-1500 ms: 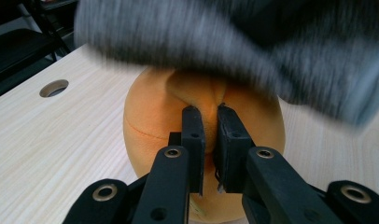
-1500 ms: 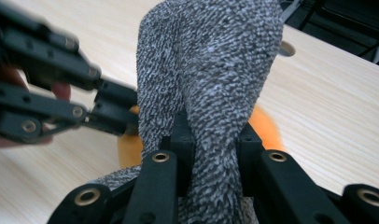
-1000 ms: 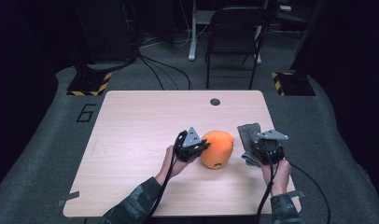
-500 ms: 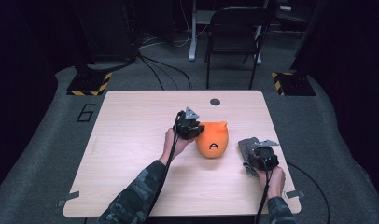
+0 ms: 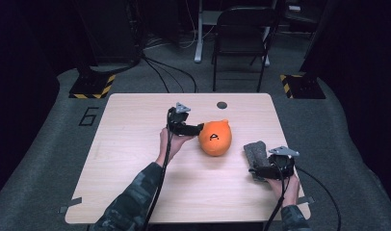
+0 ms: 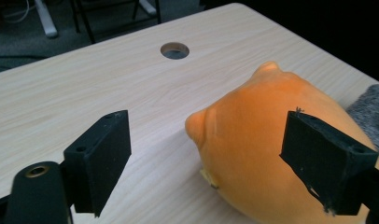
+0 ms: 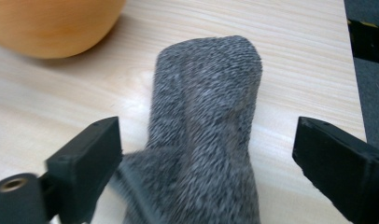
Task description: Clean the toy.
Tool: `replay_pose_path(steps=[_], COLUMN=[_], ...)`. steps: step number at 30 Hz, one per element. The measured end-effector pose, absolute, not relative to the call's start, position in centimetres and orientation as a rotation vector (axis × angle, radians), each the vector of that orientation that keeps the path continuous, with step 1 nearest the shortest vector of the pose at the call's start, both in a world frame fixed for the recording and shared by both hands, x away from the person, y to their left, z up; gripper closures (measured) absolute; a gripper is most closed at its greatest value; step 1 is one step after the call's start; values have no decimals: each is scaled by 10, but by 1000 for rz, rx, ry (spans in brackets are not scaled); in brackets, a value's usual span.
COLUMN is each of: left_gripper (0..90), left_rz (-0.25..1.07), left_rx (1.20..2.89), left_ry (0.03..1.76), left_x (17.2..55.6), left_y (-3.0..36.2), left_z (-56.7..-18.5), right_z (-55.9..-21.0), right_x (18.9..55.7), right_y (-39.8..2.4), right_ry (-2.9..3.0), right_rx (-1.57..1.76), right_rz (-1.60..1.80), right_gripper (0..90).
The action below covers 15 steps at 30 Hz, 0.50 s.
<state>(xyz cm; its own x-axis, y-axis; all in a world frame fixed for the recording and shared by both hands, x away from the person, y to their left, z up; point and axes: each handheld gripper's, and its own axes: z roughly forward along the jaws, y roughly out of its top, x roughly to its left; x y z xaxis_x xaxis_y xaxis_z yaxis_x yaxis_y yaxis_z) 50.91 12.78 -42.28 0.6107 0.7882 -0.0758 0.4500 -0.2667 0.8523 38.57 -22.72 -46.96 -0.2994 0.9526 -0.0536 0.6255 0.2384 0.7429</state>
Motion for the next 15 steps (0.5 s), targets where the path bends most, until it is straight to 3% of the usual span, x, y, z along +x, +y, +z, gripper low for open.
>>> replay_pose_path(steps=[6, 15], left_gripper=[156, 98], left_rz=[459, 432], left_rx=[1942, 2071], left_ry=[977, 1046], left_x=[472, 430], left_y=[163, 216], left_z=[-435, -496], right_z=[-477, -509], right_x=[366, 346], right_y=[-239, -261], right_ry=[2065, 2172], right_rx=[1396, 1374], right_rz=[841, 768], right_gripper=[28, 0])
